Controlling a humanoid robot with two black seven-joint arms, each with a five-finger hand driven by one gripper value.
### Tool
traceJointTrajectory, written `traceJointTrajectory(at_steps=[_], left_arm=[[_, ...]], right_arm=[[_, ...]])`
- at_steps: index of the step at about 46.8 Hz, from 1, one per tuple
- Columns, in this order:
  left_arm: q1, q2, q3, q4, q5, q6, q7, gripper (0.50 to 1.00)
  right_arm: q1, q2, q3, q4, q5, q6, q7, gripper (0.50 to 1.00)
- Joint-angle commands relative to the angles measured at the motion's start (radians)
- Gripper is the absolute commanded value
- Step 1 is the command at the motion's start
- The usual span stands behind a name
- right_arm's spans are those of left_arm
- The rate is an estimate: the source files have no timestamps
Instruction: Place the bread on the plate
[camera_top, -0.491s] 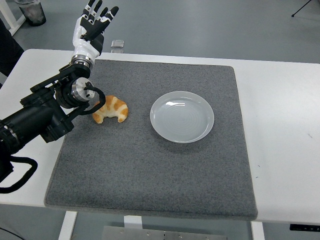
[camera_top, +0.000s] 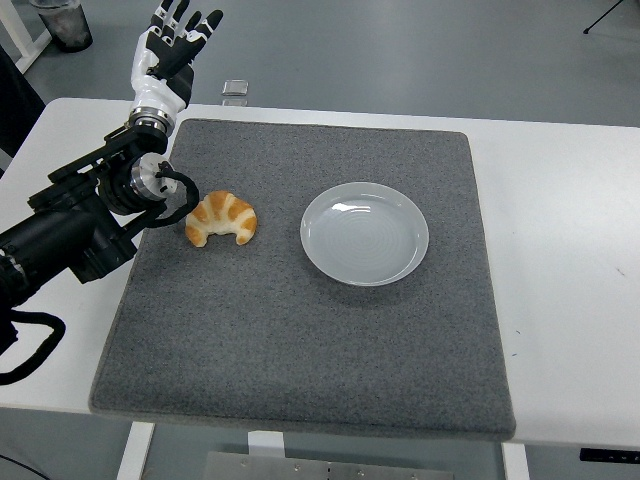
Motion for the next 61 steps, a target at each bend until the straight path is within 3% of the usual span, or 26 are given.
traceJointTrajectory(at_steps=[1, 13, 26, 41, 50, 61], left_arm=[[-0.002, 0.004, 0.002, 0.007, 0.006, 0.0, 0.0, 0.994], [0.007, 0.011, 0.015, 0.004, 0.02, -0.053, 0.003, 0.992], [-0.011, 0.04, 0.218, -0.014, 0.23, -0.032, 0.01, 0.977], [-0.165, 0.167, 0.67, -0.154, 0.264, 0.011, 0.016, 0.943], [-0.238, 0.268, 0.827, -0.28, 0.331, 0.016, 0.016, 0.956], [-0.24, 0.363, 0.867, -0.346, 0.635, 0.019, 0.016, 0.962]], right_arm=[[-0.001, 0.0, 0.0, 0.0, 0.0, 0.0, 0.0, 0.952], [0.001, 0.0, 0.0, 0.0, 0.0, 0.0, 0.0, 0.952], [0.001, 0.0, 0.0, 0.001, 0.001, 0.0, 0.0, 0.952], [-0.001, 0.0, 0.0, 0.0, 0.0, 0.0, 0.0, 0.952], [0.001, 0.0, 0.0, 0.0, 0.0, 0.0, 0.0, 0.952], [0.001, 0.0, 0.0, 0.001, 0.0, 0.0, 0.0, 0.954]])
